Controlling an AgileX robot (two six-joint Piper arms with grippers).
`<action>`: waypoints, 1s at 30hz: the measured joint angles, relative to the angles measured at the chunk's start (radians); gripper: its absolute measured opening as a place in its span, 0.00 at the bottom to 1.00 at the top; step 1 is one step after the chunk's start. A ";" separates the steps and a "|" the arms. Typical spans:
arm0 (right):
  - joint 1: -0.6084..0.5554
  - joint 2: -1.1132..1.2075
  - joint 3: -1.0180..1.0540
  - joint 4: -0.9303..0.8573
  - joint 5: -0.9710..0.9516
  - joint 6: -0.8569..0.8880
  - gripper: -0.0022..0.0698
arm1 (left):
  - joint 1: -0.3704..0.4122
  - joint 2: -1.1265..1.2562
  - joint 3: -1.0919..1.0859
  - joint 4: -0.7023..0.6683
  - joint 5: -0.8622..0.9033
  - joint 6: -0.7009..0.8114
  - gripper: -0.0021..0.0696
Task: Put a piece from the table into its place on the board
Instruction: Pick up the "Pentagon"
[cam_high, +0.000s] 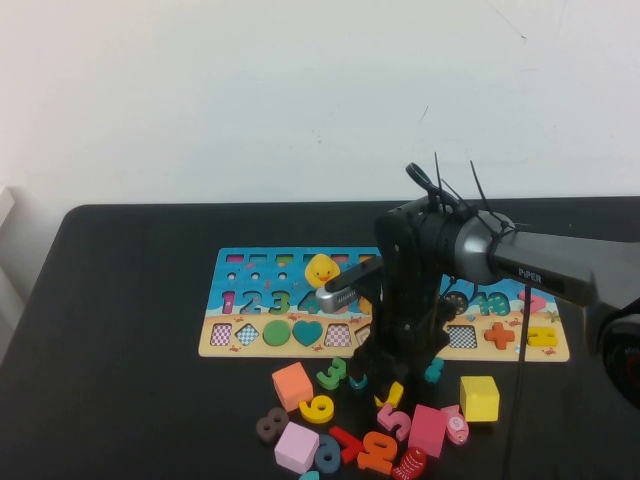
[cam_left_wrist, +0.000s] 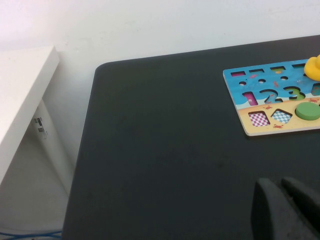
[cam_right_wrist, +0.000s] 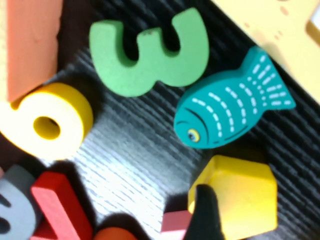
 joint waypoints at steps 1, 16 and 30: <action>0.000 0.000 0.000 0.000 0.002 0.008 0.78 | 0.000 0.000 0.000 0.000 0.000 0.000 0.03; 0.000 0.015 -0.020 0.040 0.043 0.080 0.78 | 0.000 0.000 0.000 0.000 0.000 0.000 0.03; 0.000 0.029 -0.046 0.060 0.043 0.089 0.71 | 0.000 0.000 0.000 0.000 0.000 0.000 0.03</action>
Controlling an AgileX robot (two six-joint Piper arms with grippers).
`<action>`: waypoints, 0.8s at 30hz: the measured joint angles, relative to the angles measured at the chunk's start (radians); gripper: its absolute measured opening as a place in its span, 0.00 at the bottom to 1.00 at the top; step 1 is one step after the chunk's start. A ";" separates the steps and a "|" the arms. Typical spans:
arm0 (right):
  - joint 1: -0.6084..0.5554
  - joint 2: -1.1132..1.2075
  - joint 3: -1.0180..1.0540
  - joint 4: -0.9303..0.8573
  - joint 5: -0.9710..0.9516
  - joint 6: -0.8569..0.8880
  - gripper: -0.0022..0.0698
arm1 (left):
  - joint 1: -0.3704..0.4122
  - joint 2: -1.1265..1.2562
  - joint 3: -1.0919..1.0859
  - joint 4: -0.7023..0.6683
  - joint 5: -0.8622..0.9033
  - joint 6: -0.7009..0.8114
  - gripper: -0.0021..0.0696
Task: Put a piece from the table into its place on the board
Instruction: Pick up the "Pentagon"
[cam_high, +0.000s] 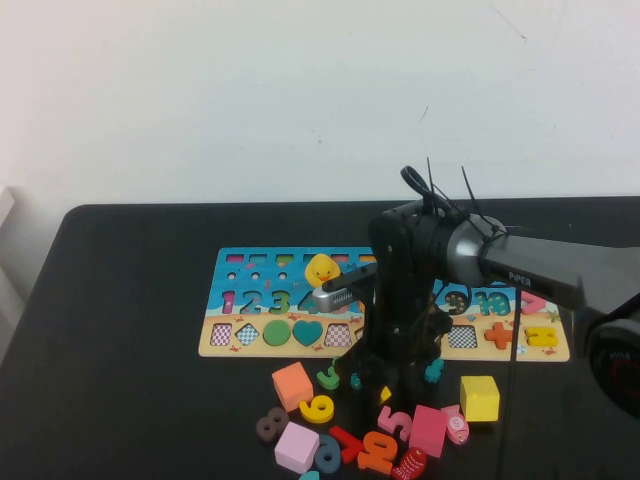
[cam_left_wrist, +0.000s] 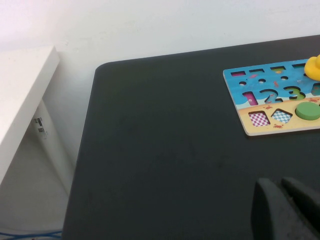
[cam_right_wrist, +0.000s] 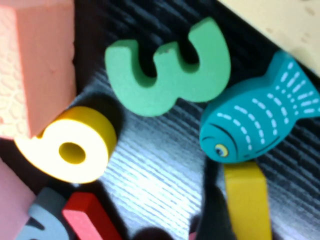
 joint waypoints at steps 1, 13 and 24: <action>0.000 0.000 0.000 0.000 0.000 0.000 0.69 | 0.000 0.000 0.000 0.000 0.000 0.000 0.03; 0.000 0.002 -0.037 0.000 0.021 -0.027 0.24 | 0.000 0.000 0.000 0.000 0.000 0.000 0.03; 0.000 0.002 -0.075 -0.006 0.079 -0.075 0.24 | 0.000 0.000 0.000 0.000 0.000 0.000 0.03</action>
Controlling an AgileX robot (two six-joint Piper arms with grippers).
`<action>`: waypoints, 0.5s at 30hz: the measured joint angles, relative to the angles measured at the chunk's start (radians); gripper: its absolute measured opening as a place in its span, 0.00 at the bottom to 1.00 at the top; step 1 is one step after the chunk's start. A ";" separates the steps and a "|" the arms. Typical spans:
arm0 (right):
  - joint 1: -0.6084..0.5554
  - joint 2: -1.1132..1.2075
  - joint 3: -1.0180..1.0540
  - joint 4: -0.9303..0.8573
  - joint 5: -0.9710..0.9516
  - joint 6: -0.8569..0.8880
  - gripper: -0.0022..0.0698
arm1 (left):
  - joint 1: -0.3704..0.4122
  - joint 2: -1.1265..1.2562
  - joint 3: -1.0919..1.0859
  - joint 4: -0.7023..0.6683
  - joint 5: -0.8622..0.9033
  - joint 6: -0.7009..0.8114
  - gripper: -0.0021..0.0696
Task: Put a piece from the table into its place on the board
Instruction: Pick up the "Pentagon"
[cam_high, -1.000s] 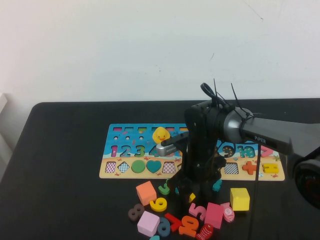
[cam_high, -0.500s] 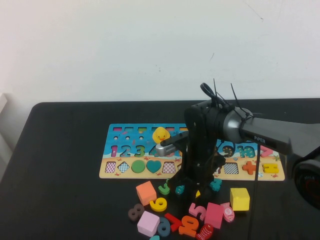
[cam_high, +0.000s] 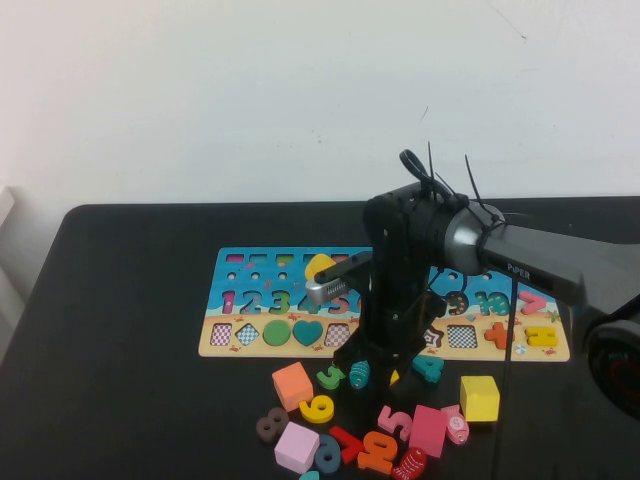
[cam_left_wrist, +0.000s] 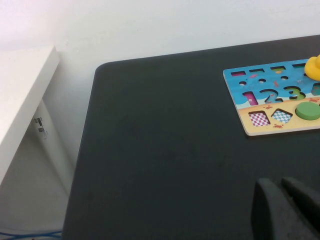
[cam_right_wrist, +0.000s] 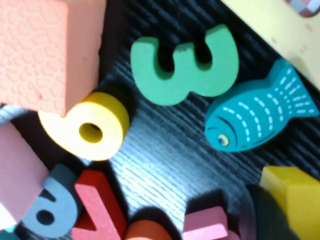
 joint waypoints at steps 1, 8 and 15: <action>0.000 0.000 0.000 0.000 0.000 0.000 0.24 | 0.000 0.000 0.000 0.000 0.000 0.000 0.03; 0.000 0.000 0.000 -0.008 0.000 -0.002 0.24 | 0.000 0.000 0.000 0.000 0.000 0.000 0.03; 0.000 0.000 -0.018 -0.044 -0.012 0.000 0.24 | 0.000 0.000 0.000 0.000 0.000 0.000 0.03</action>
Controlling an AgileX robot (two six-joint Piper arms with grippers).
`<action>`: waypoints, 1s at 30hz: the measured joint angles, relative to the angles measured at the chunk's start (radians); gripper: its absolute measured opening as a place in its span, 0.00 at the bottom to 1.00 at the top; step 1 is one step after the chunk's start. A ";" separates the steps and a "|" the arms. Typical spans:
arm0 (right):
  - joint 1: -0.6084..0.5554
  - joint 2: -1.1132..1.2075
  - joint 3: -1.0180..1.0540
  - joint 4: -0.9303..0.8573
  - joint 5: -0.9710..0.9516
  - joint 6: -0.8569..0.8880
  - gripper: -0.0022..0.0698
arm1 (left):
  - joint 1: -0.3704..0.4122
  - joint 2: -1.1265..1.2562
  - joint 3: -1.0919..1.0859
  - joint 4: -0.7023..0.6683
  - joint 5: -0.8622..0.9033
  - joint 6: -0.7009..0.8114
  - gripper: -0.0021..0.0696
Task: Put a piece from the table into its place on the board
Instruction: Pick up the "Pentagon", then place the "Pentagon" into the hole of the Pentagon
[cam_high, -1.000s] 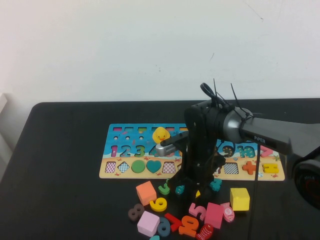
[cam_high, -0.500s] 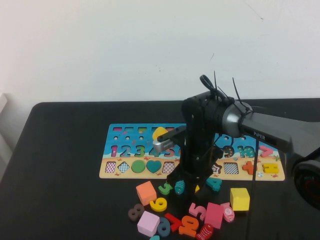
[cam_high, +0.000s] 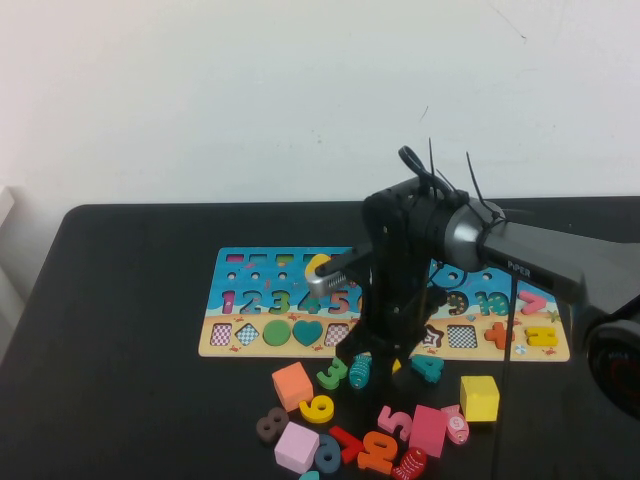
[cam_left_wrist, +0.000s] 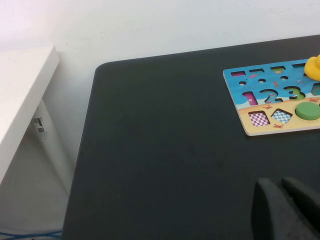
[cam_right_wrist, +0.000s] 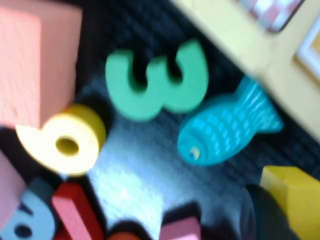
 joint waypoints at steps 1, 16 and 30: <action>0.000 0.000 -0.008 -0.002 -0.008 0.005 0.24 | 0.000 0.000 0.000 0.000 0.000 0.000 0.03; 0.000 0.012 -0.071 -0.013 -0.201 0.013 0.24 | 0.000 0.000 0.000 0.000 0.000 0.000 0.03; -0.015 0.049 -0.071 -0.015 -0.207 0.020 0.24 | 0.000 0.000 0.000 0.000 0.000 0.000 0.03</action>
